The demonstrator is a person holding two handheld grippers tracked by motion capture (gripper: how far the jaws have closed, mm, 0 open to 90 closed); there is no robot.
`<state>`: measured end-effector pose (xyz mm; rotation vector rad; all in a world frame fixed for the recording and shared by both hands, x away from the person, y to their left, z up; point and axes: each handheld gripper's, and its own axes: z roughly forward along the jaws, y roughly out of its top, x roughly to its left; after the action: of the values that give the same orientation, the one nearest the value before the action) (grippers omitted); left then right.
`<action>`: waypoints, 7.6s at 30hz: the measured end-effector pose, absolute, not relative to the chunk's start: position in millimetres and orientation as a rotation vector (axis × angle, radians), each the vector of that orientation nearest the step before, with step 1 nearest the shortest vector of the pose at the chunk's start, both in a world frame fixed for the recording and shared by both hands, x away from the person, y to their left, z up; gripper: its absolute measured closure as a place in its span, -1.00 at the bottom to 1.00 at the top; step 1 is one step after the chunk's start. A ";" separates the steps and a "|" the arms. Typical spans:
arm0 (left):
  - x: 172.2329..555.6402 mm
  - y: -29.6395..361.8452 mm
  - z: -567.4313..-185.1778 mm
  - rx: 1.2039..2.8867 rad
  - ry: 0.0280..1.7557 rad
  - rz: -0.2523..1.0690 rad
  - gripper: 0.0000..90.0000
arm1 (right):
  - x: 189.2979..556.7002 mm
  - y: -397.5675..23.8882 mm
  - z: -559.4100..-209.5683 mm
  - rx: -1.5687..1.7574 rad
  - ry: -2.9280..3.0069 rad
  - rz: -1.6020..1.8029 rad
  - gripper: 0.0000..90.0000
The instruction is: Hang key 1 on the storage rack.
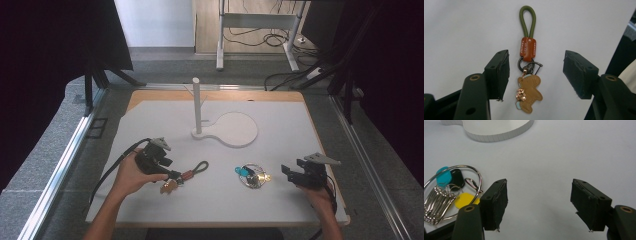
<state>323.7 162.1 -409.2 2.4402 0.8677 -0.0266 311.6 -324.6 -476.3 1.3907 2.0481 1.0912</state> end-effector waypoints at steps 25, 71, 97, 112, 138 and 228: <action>364.6 112.3 -451.2 2.639 0.810 -0.201 0.02 | 290.6 -323.7 -474.9 1.392 2.060 1.022 -0.33; 360.5 80.7 -457.5 2.909 0.665 0.027 0.36 | 287.3 -322.9 -483.1 1.398 2.095 0.941 -0.33; 362.7 118.2 -430.9 2.700 0.708 -0.055 0.50 | 287.4 -324.2 -484.1 1.411 2.088 0.919 -0.32; 362.9 165.8 -380.6 2.479 0.698 -0.062 0.50 | 286.7 -326.3 -483.2 1.418 2.076 0.922 -0.32; 378.0 190.3 -350.4 2.368 0.702 -0.055 0.50 | 286.6 -327.7 -483.6 1.425 2.073 0.921 -0.32; 494.5 205.5 -305.2 2.232 0.902 -0.106 0.49 | 288.5 -328.3 -488.8 1.431 2.097 0.894 -0.32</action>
<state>494.5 205.5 -305.2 2.2317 0.9023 -0.1063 288.5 -328.3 -488.8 1.4314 2.0968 0.8944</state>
